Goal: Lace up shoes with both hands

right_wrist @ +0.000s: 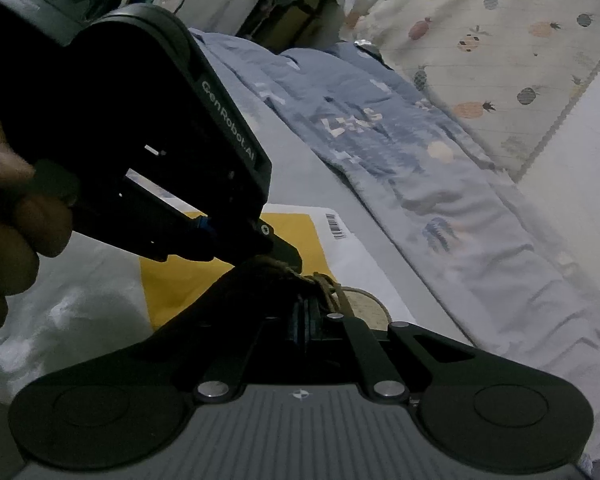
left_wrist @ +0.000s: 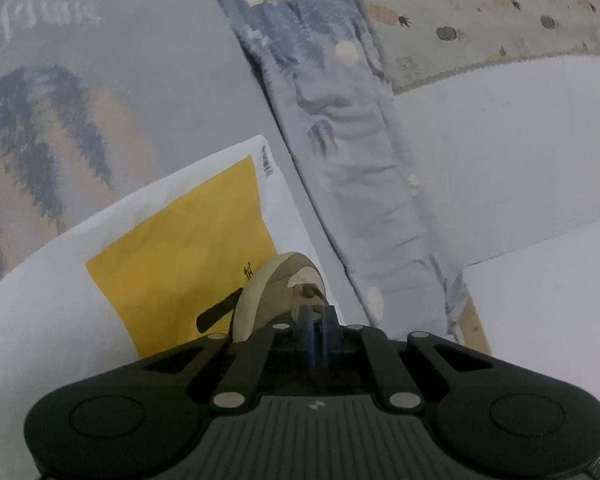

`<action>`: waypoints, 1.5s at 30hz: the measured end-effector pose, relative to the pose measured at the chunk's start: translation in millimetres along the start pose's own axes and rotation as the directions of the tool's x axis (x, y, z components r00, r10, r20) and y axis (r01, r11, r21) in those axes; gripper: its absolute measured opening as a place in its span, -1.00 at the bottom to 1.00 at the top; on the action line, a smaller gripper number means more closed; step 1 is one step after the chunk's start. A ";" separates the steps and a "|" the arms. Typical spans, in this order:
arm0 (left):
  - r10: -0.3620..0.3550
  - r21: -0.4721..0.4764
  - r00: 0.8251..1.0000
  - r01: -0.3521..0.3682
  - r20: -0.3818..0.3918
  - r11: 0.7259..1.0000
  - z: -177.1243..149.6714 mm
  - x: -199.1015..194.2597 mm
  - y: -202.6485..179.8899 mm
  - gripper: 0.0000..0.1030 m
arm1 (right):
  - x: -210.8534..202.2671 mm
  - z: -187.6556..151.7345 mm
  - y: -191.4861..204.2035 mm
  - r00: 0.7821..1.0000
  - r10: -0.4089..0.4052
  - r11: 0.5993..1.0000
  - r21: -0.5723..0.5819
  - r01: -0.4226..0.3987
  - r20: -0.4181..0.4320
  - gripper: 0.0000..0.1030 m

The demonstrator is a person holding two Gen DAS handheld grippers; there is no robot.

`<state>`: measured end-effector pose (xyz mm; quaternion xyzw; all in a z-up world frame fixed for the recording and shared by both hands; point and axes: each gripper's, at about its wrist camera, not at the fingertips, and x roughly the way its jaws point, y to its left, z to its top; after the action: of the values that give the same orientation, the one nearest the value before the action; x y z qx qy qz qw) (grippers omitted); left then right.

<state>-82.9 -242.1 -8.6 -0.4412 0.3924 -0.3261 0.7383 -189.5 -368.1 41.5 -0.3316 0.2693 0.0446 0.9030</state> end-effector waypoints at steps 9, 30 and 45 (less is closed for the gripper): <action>0.029 -0.020 0.998 -0.028 0.064 0.999 11.6 -9.8 1.5 -1.00 | -0.4 -0.4 -1.7 1.000 -0.014 0.999 0.039 0.014 0.001 -1.00; 0.306 -0.005 0.901 -0.320 0.307 0.948 46.7 -57.7 -4.3 -0.99 | -35.8 0.0 -19.2 0.999 -0.032 0.969 0.245 0.022 0.035 -0.99; 0.278 0.107 0.934 -0.307 0.222 0.946 33.4 -57.6 -26.4 -0.81 | -69.1 -28.3 -59.1 0.983 -0.179 0.811 0.572 0.119 0.050 -0.54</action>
<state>-85.1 -191.7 42.2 -0.3558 0.3521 -0.1920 0.8442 -245.9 -424.8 93.2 -0.0658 0.1972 -0.0914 0.9739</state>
